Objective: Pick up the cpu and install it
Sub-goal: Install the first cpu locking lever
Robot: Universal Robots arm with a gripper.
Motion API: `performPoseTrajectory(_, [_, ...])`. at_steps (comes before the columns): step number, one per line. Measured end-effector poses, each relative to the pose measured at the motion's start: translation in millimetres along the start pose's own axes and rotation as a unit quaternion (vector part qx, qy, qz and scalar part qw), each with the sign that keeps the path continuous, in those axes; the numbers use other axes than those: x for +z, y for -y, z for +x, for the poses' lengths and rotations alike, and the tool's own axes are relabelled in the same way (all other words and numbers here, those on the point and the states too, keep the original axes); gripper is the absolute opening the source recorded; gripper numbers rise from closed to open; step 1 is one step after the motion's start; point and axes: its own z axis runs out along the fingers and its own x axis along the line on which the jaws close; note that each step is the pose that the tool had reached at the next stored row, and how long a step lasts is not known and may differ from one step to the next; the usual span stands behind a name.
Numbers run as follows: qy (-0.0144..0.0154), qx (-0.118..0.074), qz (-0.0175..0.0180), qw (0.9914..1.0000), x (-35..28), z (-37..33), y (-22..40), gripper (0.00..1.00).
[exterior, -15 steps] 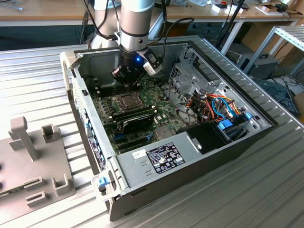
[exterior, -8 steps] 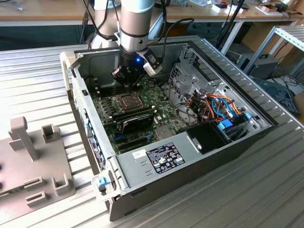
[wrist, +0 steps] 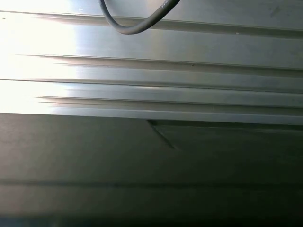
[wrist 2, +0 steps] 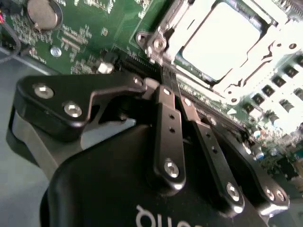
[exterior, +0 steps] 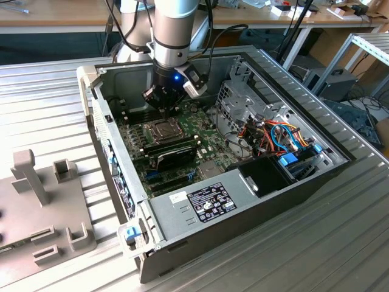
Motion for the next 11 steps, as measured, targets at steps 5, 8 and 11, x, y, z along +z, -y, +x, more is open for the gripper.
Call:
performPoseTrajectory(5, [-0.0002, 0.0, 0.0002, 1.0, 0.2, 0.1, 0.1, 0.11])
performPoseTrajectory(8, [-0.0002, 0.0, 0.0004, 1.0, 0.7, 0.1, -0.5, 0.11])
performPoseTrajectory(11, [-0.0004, 0.0, 0.0003, 1.0, 2.3, 0.1, -1.1, 0.11])
